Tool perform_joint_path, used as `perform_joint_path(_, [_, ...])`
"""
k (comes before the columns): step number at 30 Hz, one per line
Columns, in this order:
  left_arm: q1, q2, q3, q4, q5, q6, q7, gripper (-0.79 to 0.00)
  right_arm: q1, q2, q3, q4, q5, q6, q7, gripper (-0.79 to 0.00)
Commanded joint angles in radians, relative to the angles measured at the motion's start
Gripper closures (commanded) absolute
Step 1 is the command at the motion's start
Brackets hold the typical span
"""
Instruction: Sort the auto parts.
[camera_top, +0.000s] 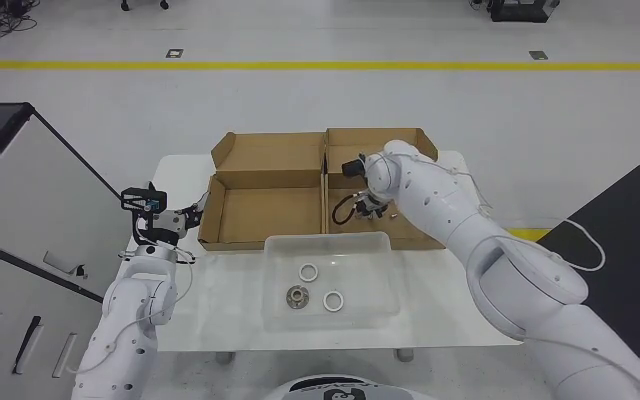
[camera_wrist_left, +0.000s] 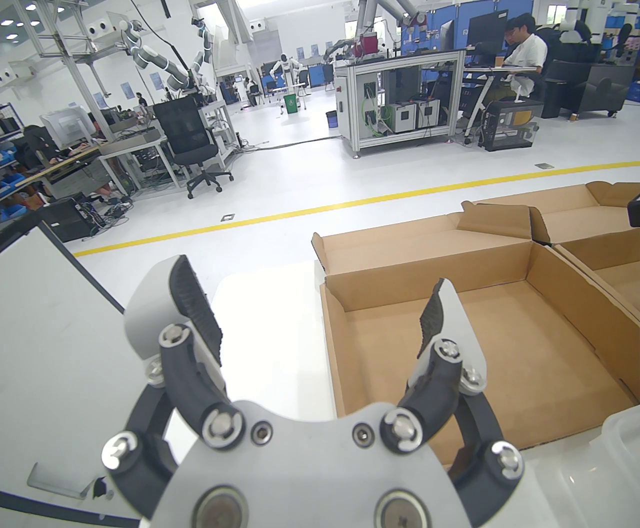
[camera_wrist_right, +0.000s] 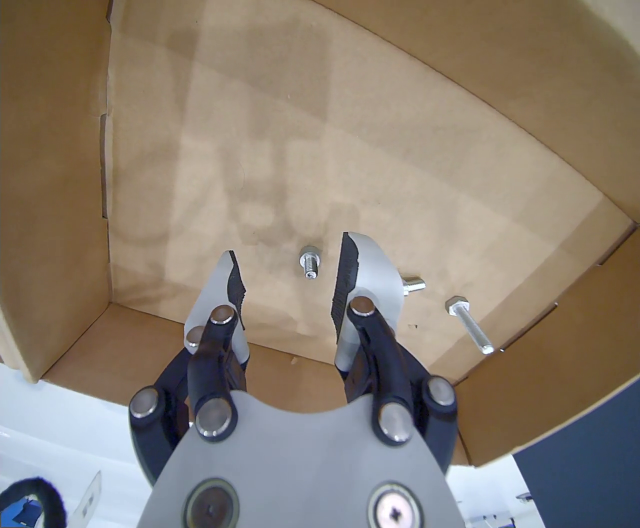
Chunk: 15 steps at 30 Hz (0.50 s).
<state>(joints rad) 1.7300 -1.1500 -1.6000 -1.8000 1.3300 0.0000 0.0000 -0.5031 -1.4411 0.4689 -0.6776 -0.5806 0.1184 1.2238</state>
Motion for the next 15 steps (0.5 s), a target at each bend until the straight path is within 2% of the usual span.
perform_joint_path(1, [0.0, 0.0, 0.0, 0.0, 0.0, 0.0, 0.0, -0.785, 0.004, 0.002, 0.011, -0.002, 0.003, -0.004, -0.001, -0.465])
perform_joint_path(2, [0.0, 0.0, 0.0, 0.0, 0.0, 0.0, 0.0, -0.785, 0.006, 0.004, 0.019, -0.004, 0.008, -0.005, -0.003, -0.514])
perform_joint_path(5, [0.0, 0.0, 0.0, 0.0, 0.0, 0.0, 0.0, -0.785, 0.014, 0.012, 0.041, -0.016, 0.011, -0.015, -0.008, -0.767])
perform_joint_path(6, [0.0, 0.0, 0.0, 0.0, 0.0, 0.0, 0.0, -0.785, 0.017, 0.015, 0.049, -0.022, 0.011, -0.018, -0.006, -0.785])
perform_joint_path(15, [0.0, 0.0, 0.0, 0.0, 0.0, 0.0, 0.0, -0.785, 0.016, 0.067, 0.173, -0.142, 0.072, -0.064, 0.003, -0.785])
